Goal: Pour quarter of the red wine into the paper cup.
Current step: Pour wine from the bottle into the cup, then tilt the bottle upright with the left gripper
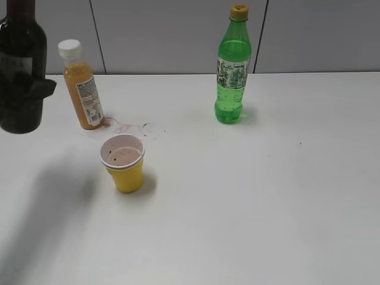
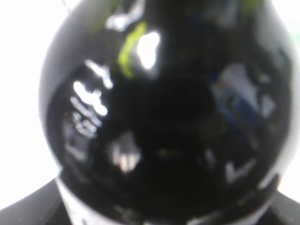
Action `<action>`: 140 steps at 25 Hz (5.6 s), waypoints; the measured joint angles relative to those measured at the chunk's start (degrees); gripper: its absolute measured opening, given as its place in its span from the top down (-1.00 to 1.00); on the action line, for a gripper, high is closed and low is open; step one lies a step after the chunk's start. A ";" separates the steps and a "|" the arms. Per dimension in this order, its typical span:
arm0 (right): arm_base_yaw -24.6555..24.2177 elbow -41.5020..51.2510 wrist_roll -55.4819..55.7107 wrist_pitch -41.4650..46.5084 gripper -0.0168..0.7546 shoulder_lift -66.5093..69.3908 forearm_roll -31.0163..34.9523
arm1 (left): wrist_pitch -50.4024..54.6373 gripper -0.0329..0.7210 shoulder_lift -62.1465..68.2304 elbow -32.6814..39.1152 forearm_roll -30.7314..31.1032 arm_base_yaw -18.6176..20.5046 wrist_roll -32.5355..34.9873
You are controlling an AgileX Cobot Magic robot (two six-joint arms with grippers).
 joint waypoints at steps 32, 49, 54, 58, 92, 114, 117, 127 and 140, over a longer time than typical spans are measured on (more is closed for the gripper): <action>0.00 0.00 0.00 0.00 -0.46 0.00 0.00 | 31.84 -0.50 -0.92 4.56 23.85 -7.45 -7.25; 0.00 0.00 0.00 0.00 -0.46 0.00 0.00 | 49.81 -0.50 2.13 9.02 39.96 -17.21 -25.94; 0.00 0.00 0.00 0.00 -0.46 0.00 0.00 | 56.87 -0.50 5.11 9.08 39.96 -22.07 -26.00; 0.00 0.00 0.00 0.00 -0.46 0.00 0.00 | 62.58 -0.50 6.57 11.07 39.96 -26.48 -27.85; 0.00 0.00 0.00 0.00 -0.46 0.00 0.00 | 69.36 -0.50 16.04 8.64 40.02 -32.31 -28.04; 0.00 0.00 0.00 0.00 -0.46 0.00 0.00 | 72.74 -0.50 18.17 8.40 40.02 -34.11 -22.50; 0.00 0.00 0.00 0.00 -0.46 0.00 0.00 | 73.13 -0.50 18.17 8.40 40.02 -34.11 -22.44; 0.00 0.00 0.00 0.00 -0.46 0.00 0.00 | 73.56 -0.50 18.17 8.40 40.02 -34.11 -21.37; 0.00 0.00 0.00 0.00 -0.46 0.00 0.00 | 67.74 -0.50 18.17 8.33 40.07 -34.11 -34.06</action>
